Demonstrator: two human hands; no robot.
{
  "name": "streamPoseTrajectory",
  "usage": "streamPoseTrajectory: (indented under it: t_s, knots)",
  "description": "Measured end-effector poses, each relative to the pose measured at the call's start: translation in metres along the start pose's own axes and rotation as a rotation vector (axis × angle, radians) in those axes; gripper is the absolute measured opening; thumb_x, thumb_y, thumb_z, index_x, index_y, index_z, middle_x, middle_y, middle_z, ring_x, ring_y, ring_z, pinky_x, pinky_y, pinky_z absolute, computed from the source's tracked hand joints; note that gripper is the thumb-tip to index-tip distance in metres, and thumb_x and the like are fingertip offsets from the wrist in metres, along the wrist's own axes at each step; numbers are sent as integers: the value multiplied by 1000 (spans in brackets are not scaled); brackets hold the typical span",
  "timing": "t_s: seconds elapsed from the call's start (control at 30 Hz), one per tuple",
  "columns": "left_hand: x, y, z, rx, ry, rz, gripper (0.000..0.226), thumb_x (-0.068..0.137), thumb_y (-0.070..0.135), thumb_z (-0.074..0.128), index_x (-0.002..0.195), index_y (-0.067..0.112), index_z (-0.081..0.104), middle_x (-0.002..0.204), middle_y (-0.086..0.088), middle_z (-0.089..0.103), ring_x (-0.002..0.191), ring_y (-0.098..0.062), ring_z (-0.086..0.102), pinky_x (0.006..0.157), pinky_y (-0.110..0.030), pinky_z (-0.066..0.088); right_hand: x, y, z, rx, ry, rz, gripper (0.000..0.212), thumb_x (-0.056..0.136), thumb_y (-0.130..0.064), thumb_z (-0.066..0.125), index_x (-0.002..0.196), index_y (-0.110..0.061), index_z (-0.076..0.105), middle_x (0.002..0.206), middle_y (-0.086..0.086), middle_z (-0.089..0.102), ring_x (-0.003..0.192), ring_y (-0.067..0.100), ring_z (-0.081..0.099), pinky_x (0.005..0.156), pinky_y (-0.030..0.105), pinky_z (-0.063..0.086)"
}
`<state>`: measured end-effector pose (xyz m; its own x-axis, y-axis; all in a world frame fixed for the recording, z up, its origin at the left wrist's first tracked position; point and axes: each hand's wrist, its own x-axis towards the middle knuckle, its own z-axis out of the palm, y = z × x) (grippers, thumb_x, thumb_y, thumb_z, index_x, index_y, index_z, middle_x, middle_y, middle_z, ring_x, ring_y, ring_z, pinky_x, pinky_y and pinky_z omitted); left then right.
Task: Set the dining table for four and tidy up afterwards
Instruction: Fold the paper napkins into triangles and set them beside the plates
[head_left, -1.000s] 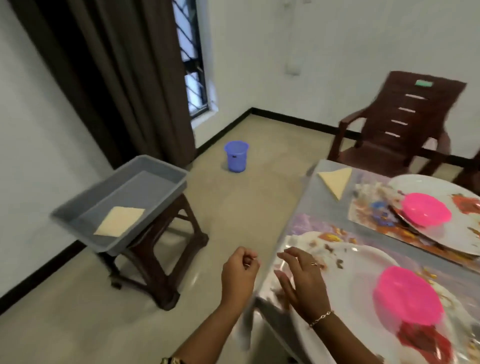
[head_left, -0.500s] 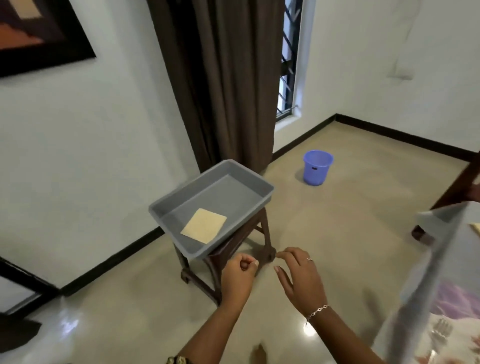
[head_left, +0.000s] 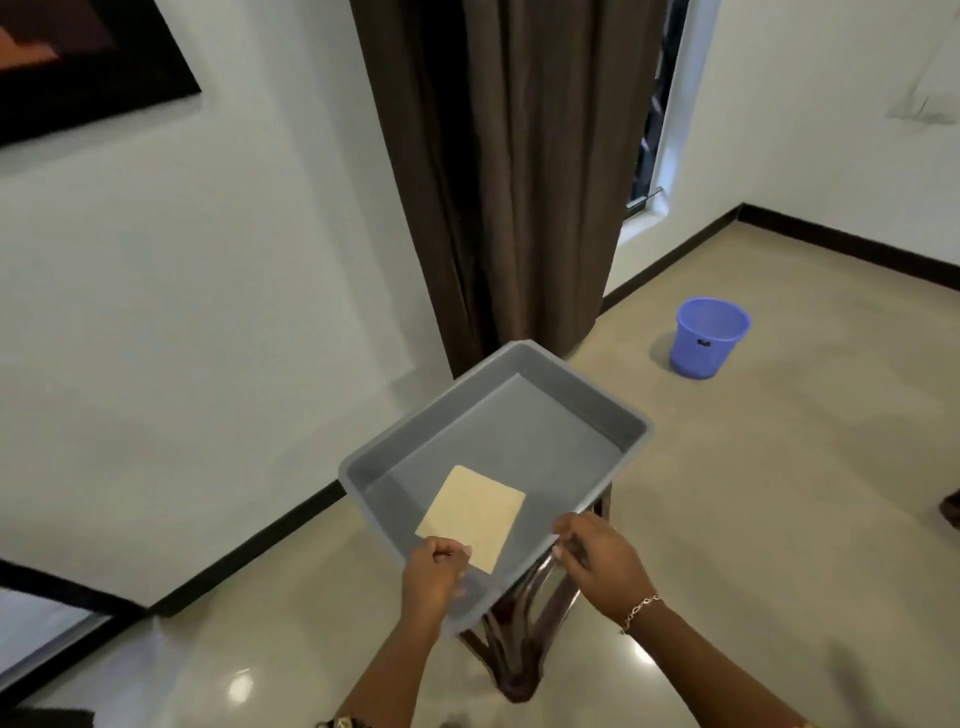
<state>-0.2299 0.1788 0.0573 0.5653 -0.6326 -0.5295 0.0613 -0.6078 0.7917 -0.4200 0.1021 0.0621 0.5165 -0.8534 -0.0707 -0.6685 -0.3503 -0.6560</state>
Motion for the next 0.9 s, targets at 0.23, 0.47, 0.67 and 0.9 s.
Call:
streamPoseTrajectory:
  t_s: [0.23, 0.47, 0.67, 0.9]
  knots:
    - [133, -12, -19, 209, -64, -178, 8, 83, 11, 68, 88, 8, 63, 98, -19, 66, 88, -31, 61, 84, -40, 51, 90, -6, 55, 9, -156, 192, 23, 89, -16, 55, 111, -15, 58, 96, -4, 52, 80, 9, 50, 69, 12, 37]
    - [217, -26, -5, 735, -150, -281, 41, 89, 25, 59, 121, -1, 53, 126, -16, 57, 115, -30, 56, 91, -35, 49, 147, 8, 107, 113, -260, 608, 29, 89, -14, 56, 118, -7, 55, 109, 10, 60, 102, 23, 58, 84, 23, 42]
    - [227, -32, 14, 1103, -123, -221, 71, 86, 40, 64, 132, 0, 28, 135, -16, 47, 125, -29, 45, 91, -35, 46, 150, 4, 122, 185, -194, 795, 26, 90, -9, 54, 116, -7, 57, 104, 11, 62, 98, 25, 59, 86, 29, 45]
    - [228, -21, 14, 1043, -178, -160, 30, 87, 36, 57, 104, 13, 66, 108, -9, 66, 95, -25, 62, 81, -33, 52, 136, -6, 114, 295, -19, 858, 23, 92, -8, 50, 113, -7, 59, 97, 2, 56, 99, 25, 58, 80, 23, 40]
